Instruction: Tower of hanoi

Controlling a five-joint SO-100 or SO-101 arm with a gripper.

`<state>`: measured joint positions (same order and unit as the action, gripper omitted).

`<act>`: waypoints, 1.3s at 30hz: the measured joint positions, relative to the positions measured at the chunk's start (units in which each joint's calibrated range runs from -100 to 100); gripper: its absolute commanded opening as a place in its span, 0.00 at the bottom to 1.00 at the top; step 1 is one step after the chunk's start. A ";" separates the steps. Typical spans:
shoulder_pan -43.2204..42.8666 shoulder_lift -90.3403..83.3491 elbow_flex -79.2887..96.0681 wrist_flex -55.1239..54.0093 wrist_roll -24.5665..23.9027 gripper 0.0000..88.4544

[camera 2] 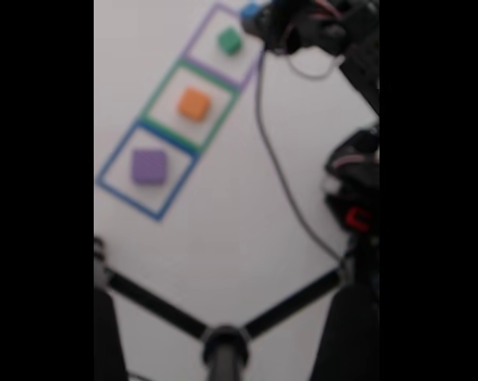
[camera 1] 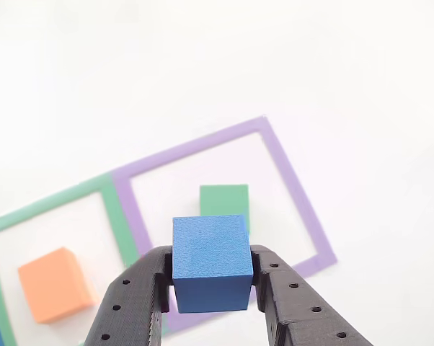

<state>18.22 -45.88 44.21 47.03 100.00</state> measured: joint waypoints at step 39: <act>2.46 49.05 23.67 -88.04 0.00 0.05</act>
<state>20.67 3.17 67.89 -41.01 100.00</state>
